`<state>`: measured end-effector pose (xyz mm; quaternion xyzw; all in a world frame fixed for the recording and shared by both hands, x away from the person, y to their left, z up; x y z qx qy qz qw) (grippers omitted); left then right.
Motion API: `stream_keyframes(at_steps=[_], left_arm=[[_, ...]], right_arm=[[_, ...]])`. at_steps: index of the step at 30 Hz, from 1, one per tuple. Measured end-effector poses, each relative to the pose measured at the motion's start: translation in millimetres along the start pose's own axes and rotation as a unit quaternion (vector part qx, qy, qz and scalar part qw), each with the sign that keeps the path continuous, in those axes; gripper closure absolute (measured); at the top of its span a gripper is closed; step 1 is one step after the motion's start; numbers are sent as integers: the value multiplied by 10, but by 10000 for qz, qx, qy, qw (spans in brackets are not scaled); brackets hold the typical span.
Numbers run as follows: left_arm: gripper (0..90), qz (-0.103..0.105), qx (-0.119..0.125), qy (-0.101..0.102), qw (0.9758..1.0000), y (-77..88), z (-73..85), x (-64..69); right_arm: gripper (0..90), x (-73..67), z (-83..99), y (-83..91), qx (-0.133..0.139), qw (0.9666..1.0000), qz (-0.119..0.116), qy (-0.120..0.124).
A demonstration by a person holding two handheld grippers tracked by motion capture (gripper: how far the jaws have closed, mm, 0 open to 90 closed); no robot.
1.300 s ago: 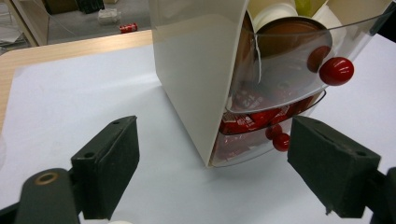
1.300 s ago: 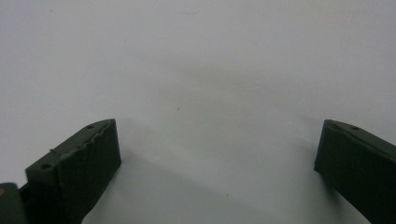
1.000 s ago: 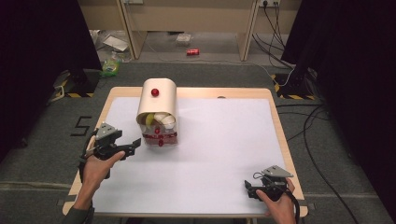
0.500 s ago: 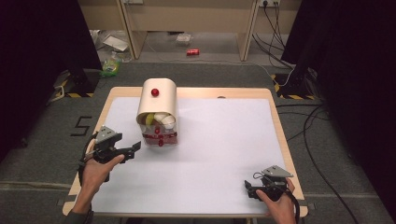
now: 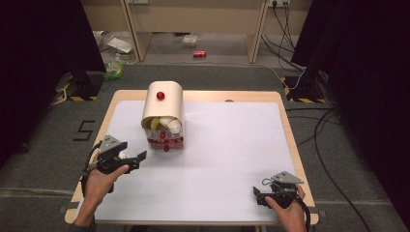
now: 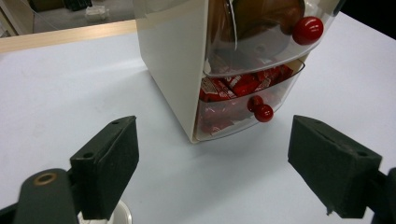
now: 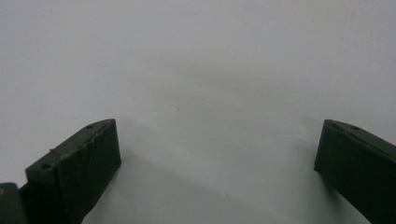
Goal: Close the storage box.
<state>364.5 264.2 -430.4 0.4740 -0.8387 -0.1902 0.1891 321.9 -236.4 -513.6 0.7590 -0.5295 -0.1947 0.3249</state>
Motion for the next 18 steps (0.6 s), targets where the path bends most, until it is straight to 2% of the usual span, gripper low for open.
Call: stream_keyframes(at_steps=[18], left_arm=[[162, 81, 13, -3, 10000, 51, 156, 74]], right_arm=[[6, 1, 0, 0, 4, 10000, 6, 6]])
Point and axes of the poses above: each handheld gripper's, and its own axes: y roughly backward along the jaws, z roughly out of its underside, x roughly to its right, the point moved 2 cm from there along -y, roughly forward along the jaws, and after that the axes turned 4 degrees about z, right-handed, at the moved point
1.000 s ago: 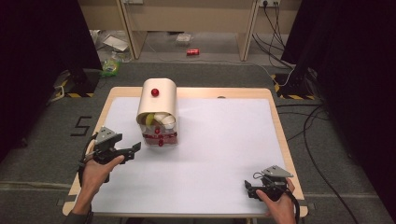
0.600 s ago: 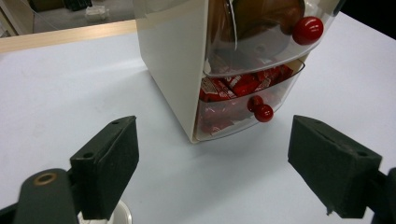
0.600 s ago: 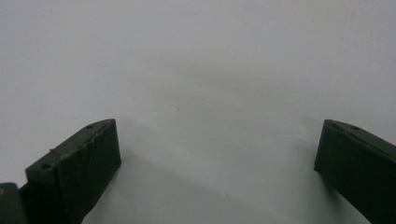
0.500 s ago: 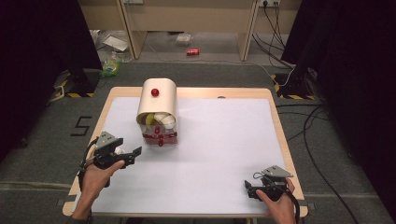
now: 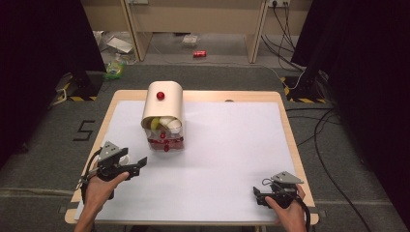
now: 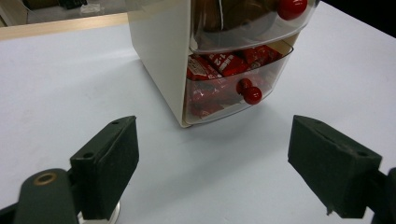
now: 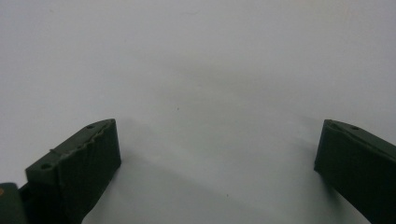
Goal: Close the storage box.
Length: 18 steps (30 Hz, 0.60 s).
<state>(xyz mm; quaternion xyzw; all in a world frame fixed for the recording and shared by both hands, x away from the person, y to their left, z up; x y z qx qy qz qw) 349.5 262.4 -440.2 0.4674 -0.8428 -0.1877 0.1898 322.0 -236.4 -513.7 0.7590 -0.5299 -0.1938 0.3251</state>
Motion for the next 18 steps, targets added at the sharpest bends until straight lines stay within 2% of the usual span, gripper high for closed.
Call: stream_keyframes(at_steps=[8, 18], left_arm=[[162, 63, -71, -123, 9999, 3, 49, 55], [162, 109, -130, -131, 9998, 17, 167, 81]], right_arm=[[6, 0, 0, 0, 0, 10000, 0, 2], [6, 0, 0, 0, 1, 10000, 0, 1]])
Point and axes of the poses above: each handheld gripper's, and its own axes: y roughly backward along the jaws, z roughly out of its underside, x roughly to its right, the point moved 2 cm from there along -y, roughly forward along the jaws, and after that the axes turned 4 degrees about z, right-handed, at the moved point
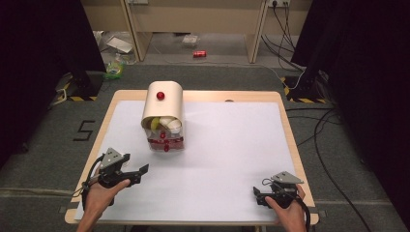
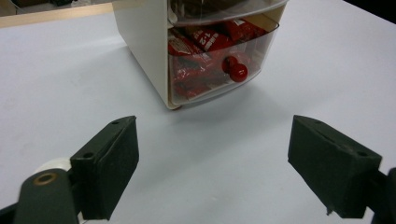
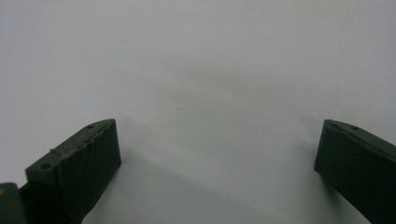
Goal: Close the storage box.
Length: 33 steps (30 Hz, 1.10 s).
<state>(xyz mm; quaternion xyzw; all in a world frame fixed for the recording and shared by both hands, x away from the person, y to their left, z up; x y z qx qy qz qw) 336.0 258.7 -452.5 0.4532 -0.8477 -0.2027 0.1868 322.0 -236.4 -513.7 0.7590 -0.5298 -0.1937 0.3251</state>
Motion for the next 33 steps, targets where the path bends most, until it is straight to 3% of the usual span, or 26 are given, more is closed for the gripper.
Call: stream_keyframes(at_steps=[33], left_arm=[[162, 104, -236, -70, 9996, 4, 340, 80]], right_arm=[[6, 1, 1, 0, 6, 10000, 0, 4]])
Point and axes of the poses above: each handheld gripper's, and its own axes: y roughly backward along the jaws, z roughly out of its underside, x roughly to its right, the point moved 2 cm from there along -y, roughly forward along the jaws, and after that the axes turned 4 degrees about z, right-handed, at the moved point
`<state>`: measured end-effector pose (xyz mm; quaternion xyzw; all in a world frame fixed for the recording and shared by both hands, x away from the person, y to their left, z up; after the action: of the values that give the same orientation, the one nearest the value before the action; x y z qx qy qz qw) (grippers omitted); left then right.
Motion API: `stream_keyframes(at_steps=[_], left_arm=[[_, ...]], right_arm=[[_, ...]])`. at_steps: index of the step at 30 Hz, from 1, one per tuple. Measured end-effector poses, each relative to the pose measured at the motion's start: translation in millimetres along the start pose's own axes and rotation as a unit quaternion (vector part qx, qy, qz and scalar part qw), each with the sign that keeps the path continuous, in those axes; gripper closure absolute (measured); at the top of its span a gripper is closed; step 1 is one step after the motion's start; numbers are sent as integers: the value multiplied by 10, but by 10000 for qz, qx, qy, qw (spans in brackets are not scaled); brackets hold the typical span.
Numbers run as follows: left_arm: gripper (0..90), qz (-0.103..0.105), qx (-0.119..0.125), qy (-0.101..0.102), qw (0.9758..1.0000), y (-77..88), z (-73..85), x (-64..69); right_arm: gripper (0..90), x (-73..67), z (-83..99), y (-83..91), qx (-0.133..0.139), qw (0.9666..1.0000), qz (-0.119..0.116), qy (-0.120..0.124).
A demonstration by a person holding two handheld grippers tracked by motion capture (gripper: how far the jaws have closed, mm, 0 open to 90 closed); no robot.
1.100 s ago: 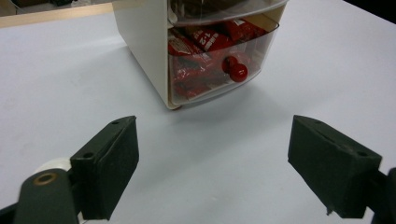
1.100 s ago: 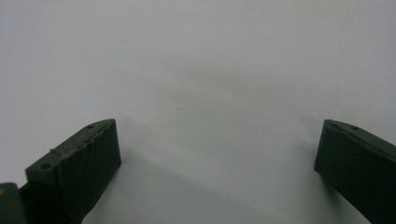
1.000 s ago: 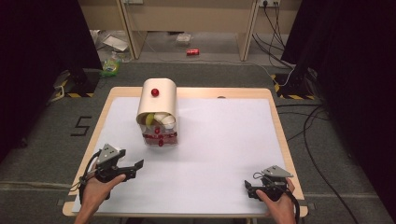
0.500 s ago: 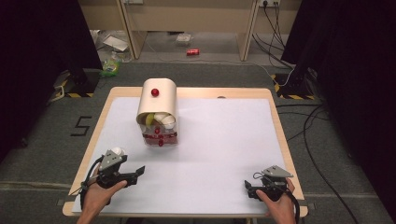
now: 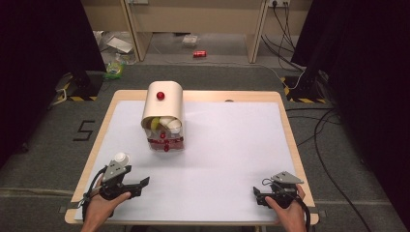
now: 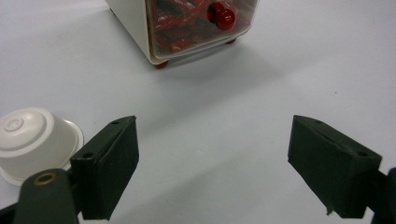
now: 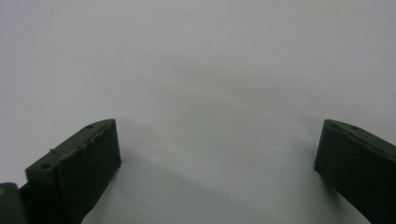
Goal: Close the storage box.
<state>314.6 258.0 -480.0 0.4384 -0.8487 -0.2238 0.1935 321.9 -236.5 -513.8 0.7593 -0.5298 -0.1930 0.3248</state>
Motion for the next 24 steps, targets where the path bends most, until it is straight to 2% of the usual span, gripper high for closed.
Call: stream_keyframes(at_steps=[1, 4, 11, 24], left_arm=[[162, -30, 11, -46, 10000, 1, 5, -7], [162, -2, -13, 5, 10000, 0, 37, -2], [161, -11, -49, -54, 10000, 17, 106, -10], [161, 17, -95, -2, 10000, 35, 235, -4]], right_arm=[[6, 0, 0, 0, 1, 10000, 1, 1], [6, -1, 0, 0, 0, 10000, -2, -3], [6, -1, 1, 0, 3, 10000, -1, -4], [6, -1, 1, -1, 9, 10000, 4, -6]])
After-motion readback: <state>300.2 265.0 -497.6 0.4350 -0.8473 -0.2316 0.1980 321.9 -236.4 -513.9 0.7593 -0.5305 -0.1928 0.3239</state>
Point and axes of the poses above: each handheld gripper's, and its own axes: y roughly backward along the jaws, z roughly out of its underside, x roughly to its right, the point moved 2 cm from there along -y, roughly forward along the jaws, and after that the axes turned 4 degrees about z, right-handed, at the moved point
